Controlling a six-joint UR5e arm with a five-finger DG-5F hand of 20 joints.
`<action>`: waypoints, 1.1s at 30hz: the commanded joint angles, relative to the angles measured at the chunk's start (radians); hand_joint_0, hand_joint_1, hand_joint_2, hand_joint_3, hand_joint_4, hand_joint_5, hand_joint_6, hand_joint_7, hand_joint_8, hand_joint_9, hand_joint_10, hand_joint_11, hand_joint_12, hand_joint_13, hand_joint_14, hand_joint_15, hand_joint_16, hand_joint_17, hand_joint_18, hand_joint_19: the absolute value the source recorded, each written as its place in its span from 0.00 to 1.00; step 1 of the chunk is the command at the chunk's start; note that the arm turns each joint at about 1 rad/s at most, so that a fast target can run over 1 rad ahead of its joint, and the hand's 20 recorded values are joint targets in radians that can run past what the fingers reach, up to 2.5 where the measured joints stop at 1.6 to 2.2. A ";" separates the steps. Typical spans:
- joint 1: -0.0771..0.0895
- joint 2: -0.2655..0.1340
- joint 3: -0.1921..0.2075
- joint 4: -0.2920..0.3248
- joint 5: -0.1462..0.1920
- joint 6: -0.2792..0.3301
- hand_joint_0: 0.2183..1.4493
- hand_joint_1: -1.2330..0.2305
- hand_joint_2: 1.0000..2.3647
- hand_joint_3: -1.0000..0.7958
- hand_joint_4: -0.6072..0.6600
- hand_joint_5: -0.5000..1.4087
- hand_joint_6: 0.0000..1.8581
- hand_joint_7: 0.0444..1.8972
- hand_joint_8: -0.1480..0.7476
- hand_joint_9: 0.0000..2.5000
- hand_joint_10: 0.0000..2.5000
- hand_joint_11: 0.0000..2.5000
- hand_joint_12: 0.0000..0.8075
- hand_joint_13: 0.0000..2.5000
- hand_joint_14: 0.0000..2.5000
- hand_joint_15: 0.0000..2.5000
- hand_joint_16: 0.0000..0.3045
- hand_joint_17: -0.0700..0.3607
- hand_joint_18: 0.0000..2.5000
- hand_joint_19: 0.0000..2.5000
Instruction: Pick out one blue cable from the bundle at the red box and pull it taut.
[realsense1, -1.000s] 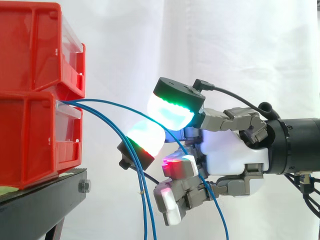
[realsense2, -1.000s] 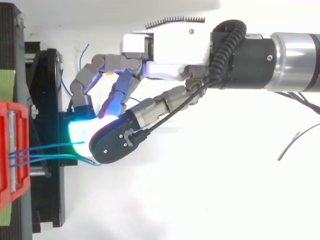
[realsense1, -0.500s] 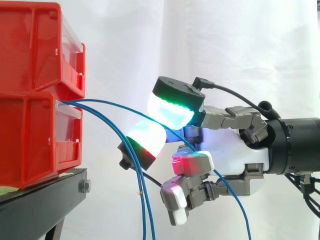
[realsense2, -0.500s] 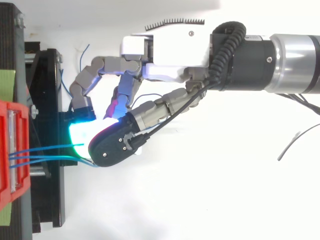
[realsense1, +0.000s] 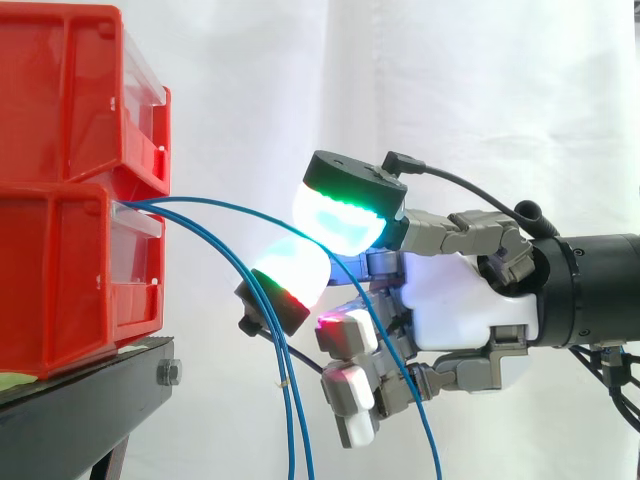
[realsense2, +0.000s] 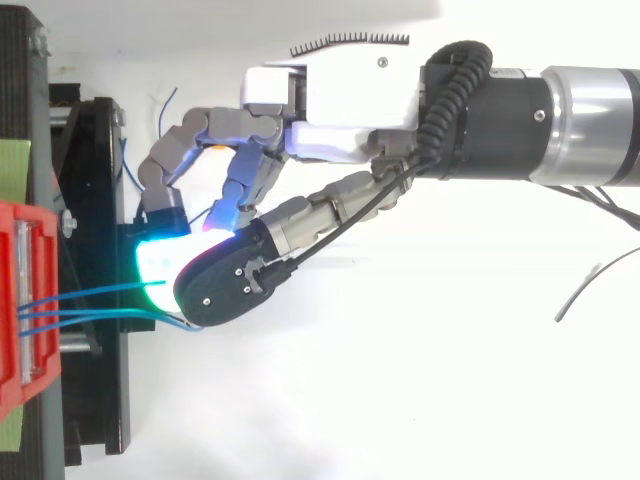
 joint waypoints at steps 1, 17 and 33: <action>0.000 0.000 0.001 -0.006 0.001 0.006 0.35 0.33 0.02 0.42 0.40 0.18 0.52 0.49 0.42 0.44 0.01 0.33 0.39 0.40 0.01 0.28 0.15 0.40 0.31 0.27; 0.002 0.000 0.001 -0.006 0.001 0.009 0.27 0.45 0.00 0.28 0.48 0.18 0.49 0.45 0.43 0.46 0.01 0.33 0.41 0.41 0.01 0.28 0.16 0.42 0.31 0.28; 0.002 0.000 0.003 -0.008 0.001 0.009 0.31 0.30 0.00 0.28 0.48 0.17 0.50 0.43 0.40 0.45 0.01 0.35 0.38 0.41 0.01 0.30 0.16 0.41 0.31 0.28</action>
